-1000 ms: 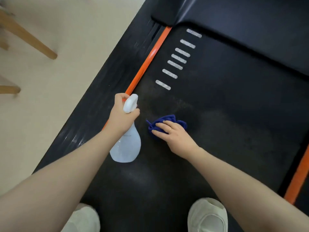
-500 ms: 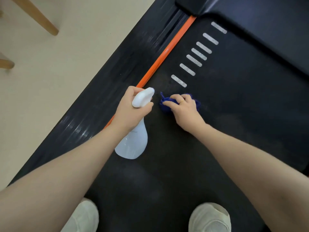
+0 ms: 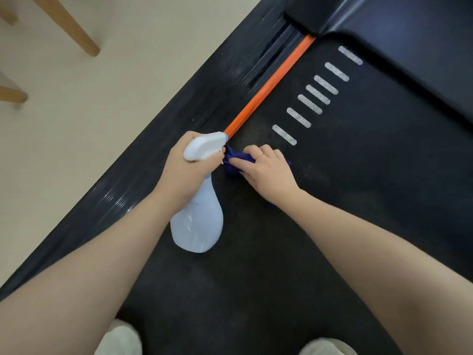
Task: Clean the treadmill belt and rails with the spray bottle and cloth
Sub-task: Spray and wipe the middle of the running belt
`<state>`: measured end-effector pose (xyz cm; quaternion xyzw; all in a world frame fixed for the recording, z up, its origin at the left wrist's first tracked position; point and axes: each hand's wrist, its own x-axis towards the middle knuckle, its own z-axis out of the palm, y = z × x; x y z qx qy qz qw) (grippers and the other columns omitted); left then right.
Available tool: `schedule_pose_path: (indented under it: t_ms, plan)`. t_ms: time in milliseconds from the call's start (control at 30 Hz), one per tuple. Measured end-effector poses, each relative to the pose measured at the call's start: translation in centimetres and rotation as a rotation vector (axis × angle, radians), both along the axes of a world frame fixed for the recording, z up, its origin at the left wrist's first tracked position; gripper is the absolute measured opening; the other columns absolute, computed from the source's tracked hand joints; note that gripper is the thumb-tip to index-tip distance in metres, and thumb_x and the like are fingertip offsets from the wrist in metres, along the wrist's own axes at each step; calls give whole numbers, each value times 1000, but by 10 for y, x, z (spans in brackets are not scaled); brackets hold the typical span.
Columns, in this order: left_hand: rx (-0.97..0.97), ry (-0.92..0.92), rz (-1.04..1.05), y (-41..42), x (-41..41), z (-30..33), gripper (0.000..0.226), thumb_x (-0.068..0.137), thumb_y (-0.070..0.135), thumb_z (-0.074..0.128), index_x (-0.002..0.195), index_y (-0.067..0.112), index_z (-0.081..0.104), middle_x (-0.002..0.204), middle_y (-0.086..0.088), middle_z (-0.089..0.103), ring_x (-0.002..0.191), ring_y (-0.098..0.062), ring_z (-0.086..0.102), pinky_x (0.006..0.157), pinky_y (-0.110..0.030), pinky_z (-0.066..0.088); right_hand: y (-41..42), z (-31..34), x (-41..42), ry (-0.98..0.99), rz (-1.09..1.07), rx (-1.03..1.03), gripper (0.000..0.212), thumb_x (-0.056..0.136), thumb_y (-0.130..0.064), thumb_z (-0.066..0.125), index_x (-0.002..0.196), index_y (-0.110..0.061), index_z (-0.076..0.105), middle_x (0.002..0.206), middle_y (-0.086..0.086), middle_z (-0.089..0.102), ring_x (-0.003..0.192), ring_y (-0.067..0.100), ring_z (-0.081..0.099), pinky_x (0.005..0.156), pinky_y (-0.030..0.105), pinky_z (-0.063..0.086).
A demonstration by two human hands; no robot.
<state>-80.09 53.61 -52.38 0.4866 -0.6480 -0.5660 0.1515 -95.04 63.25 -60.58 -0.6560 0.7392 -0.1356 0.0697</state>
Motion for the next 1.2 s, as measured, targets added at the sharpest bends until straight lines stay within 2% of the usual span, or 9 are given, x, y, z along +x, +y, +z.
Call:
schedule_pose_path:
  t_ms: [133,200,433,633,733,833,1000,1100,1200]
  plan:
    - [-25,-3,72,-8,8,-3,24,82,14,68,105,13,64,88,-4,61,73,-2,55,54,-8,41,-39,4,-29,-25,-580,20,30,90,-20,53,118,-27,61,119,10,51,101,33,48,80,42,39]
    - [-30,-6,71,-8,9,-3,24,83,14,68,106,14,65,92,-5,61,74,-3,54,54,-7,41,-47,6,-27,-54,-676,85,31,94,-21,47,122,-29,56,127,9,44,109,31,42,85,42,36]
    - [-38,9,23,-5,6,1,19,83,10,69,97,20,60,79,12,56,69,8,55,57,-6,41,-22,1,19,-69,-160,41,32,71,-9,72,101,-16,68,94,16,58,73,36,53,58,39,43]
    - [-18,67,25,-1,9,3,19,84,3,66,98,14,62,63,22,60,64,8,56,56,-5,40,-44,9,-28,-87,-685,143,29,92,-19,49,119,-23,58,123,10,47,106,33,44,82,42,38]
    - [-20,57,11,-1,8,4,24,84,5,66,107,10,60,76,14,58,68,7,56,57,-5,40,-32,13,12,-79,-391,64,27,83,-13,60,109,-18,64,106,14,54,87,37,52,68,43,43]
    - [-18,-27,-7,-2,6,0,28,85,14,67,110,16,57,92,7,57,80,1,56,59,-7,42,-12,15,24,-171,-88,189,33,87,-18,59,120,-19,60,112,12,54,89,33,51,71,43,46]
    - [11,-166,-59,8,-10,-3,33,89,21,61,121,18,51,99,7,54,85,-8,53,62,-15,40,39,21,-22,-334,-568,63,33,89,-18,57,122,-17,60,111,7,52,96,30,53,75,38,48]
    - [-45,-236,-19,15,-22,-1,36,90,17,59,124,15,49,106,4,53,87,-10,51,61,-13,37,77,25,-41,-365,-629,108,35,91,-18,56,125,-19,59,110,0,49,97,23,53,71,29,41]
    - [-58,-259,-38,28,-27,2,21,88,15,60,107,16,52,89,5,54,75,-10,52,57,-17,39,96,32,-42,-392,-669,69,34,90,-16,57,123,-19,60,104,-7,45,94,18,51,71,25,36]
